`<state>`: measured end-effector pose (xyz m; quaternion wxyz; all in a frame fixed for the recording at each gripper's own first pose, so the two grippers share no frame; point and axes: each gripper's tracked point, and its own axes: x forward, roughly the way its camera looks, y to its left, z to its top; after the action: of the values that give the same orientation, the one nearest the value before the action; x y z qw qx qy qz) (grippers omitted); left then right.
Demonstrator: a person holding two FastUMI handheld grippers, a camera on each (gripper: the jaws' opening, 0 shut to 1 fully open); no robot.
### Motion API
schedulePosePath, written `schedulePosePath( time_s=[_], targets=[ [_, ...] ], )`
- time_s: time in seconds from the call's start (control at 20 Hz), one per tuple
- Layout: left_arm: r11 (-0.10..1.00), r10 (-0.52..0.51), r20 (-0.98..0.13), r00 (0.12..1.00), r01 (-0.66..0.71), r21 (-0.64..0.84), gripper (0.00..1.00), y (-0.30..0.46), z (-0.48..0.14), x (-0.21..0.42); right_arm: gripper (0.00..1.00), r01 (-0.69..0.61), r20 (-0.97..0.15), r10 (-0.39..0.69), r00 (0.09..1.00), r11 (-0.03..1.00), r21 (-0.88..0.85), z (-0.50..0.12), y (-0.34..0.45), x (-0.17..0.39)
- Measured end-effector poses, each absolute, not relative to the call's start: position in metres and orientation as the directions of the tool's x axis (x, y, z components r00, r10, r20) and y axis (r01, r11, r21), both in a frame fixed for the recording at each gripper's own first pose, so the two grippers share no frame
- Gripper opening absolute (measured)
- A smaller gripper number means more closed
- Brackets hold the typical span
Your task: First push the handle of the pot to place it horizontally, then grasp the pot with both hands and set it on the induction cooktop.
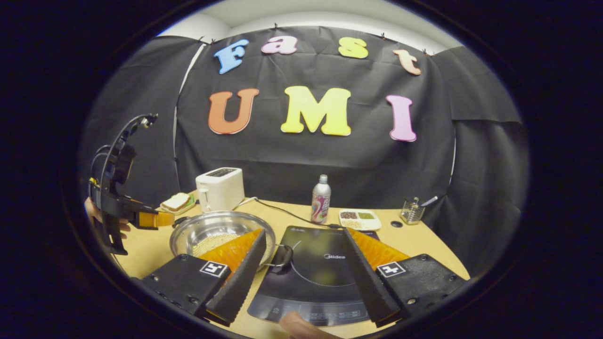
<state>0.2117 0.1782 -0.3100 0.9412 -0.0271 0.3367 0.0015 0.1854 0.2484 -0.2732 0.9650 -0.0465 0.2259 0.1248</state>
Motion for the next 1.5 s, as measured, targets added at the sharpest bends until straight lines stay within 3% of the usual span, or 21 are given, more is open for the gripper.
schedulePosePath(
  time_s=[0.3, 0.7, 0.95, 1.05, 1.15, 1.2, 1.25, 1.3, 1.35, 1.4, 1.45, 1.5],
  targets=[
    [0.999, -0.034, -0.661, 0.749, 0.016, -0.034, 0.97, 0.185, -0.349, 0.231, 1.0, -0.241, -0.572, 0.208, 0.793, 0.97, 0.018, -0.339, 0.279, 0.212],
    [0.999, -0.015, -0.762, 0.648, 0.034, 0.01, 1.0, 0.198, -0.407, 0.25, 0.99, -0.229, -0.725, 0.163, 0.669, 0.973, 0.007, -0.41, 0.29, 0.241],
    [0.996, -0.066, -0.786, 0.615, 0.083, -0.018, 0.85, 0.19, -0.415, 0.259, 0.95, -0.184, -0.769, 0.114, 0.629, 0.983, -0.005, -0.423, 0.285, 0.257],
    [0.995, -0.074, -0.788, 0.611, 0.104, -0.013, 0.66, 0.19, -0.415, 0.262, 0.95, -0.212, -0.778, 0.114, 0.618, 0.977, -0.025, -0.426, 0.285, 0.257],
    [0.993, -0.073, -0.793, 0.605, 0.119, -0.001, 0.81, 0.19, -0.415, 0.262, 0.93, -0.215, -0.779, 0.118, 0.616, 0.976, -0.022, -0.427, 0.287, 0.256],
    [0.992, -0.067, -0.803, 0.592, 0.124, 0.009, 0.82, 0.189, -0.416, 0.261, 0.93, -0.223, -0.777, 0.125, 0.617, 0.975, -0.021, -0.426, 0.288, 0.257],
    [0.991, -0.065, -0.805, 0.589, 0.13, 0.015, 0.73, 0.189, -0.416, 0.263, 0.94, -0.248, -0.771, 0.143, 0.621, 0.969, -0.019, -0.427, 0.289, 0.257],
    [0.992, -0.066, -0.809, 0.584, 0.128, 0.011, 0.8, 0.189, -0.416, 0.263, 0.94, -0.275, -0.762, 0.173, 0.624, 0.961, -0.008, -0.428, 0.294, 0.259],
    [0.993, -0.077, -0.813, 0.577, 0.12, -0.009, 0.8, 0.187, -0.415, 0.262, 0.89, -0.295, -0.758, 0.193, 0.623, 0.956, 0.001, -0.43, 0.298, 0.259],
    [0.993, -0.081, -0.809, 0.583, 0.116, -0.016, 0.69, 0.186, -0.416, 0.264, 0.81, -0.289, -0.753, 0.196, 0.629, 0.957, 0.008, -0.424, 0.296, 0.257],
    [0.992, -0.084, -0.81, 0.58, 0.124, -0.013, 0.72, 0.186, -0.415, 0.263, 0.7, -0.282, -0.754, 0.189, 0.629, 0.959, 0.006, -0.426, 0.296, 0.26],
    [0.992, -0.082, -0.803, 0.591, 0.129, -0.007, 0.75, 0.185, -0.415, 0.265, 0.69, -0.26, -0.75, 0.187, 0.634, 0.965, 0.021, -0.426, 0.296, 0.262]
  ],
)
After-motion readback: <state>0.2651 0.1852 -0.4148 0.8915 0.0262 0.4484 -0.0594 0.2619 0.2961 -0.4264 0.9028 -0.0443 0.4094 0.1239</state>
